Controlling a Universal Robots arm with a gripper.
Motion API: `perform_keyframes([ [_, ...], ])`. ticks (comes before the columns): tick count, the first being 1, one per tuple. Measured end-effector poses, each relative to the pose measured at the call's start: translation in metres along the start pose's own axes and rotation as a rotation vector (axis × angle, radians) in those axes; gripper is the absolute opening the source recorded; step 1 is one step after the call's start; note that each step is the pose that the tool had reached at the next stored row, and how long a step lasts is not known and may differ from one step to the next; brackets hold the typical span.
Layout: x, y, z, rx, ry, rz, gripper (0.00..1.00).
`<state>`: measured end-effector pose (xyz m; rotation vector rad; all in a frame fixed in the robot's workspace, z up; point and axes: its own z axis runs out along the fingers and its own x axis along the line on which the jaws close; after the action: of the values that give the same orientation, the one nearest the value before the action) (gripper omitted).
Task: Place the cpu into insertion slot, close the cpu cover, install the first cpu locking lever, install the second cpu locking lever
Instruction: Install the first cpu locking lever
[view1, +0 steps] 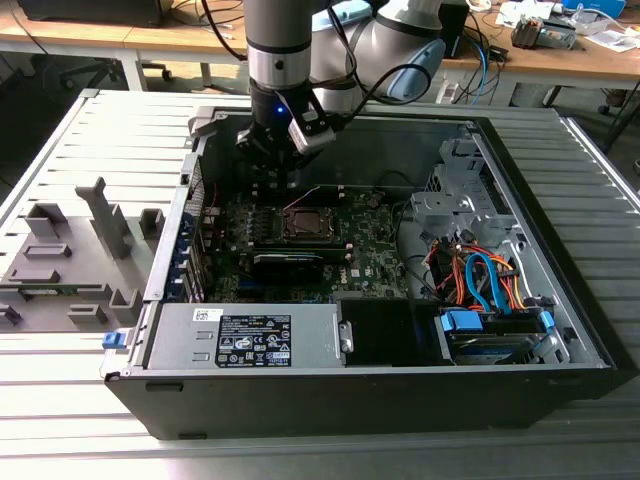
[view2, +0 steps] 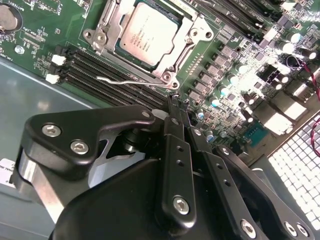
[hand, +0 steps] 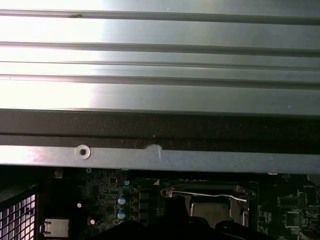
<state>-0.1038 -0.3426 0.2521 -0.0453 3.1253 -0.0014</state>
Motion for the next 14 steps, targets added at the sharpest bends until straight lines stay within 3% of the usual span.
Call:
perform_keyframes([
  [14,0.0,0.0,0.0027,0.0,0.0,0.0,0.11],
])
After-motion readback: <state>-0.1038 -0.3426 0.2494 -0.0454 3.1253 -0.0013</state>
